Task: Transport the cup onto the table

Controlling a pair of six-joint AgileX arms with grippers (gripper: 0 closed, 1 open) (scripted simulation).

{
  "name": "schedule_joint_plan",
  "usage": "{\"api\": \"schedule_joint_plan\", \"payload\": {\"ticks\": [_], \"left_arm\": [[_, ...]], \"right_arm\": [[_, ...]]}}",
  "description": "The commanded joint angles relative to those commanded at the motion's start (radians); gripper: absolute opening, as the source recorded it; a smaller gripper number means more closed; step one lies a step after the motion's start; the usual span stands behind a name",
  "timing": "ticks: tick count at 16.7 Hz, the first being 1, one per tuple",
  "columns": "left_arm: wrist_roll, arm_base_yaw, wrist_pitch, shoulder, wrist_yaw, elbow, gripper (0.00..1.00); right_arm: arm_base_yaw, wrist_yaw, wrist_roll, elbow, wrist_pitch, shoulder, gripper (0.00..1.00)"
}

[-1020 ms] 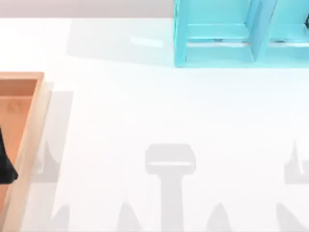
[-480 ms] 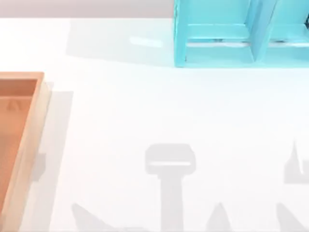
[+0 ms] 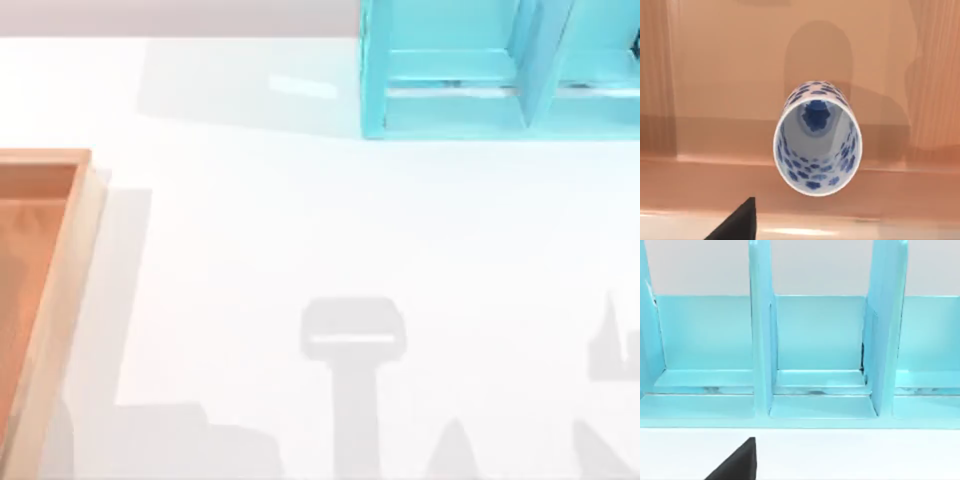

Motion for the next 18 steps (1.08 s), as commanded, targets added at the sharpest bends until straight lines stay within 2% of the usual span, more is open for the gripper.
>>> {"api": "schedule_joint_plan", "payload": {"ticks": [4, 10, 18], "left_arm": [[0.028, 0.03, -0.096, 0.096, 0.0, 0.086, 1.0], [0.026, 0.027, -0.079, 0.097, -0.001, 0.069, 1.0], [0.032, 0.032, 0.272, 0.185, 0.0, -0.181, 1.0]], "right_arm": [[0.0, 0.0, 0.0, 0.0, 0.0, 0.0, 1.0], [0.0, 0.0, 0.0, 0.0, 0.0, 0.0, 1.0], [0.0, 0.0, 0.0, 0.0, 0.0, 0.0, 1.0]]}}
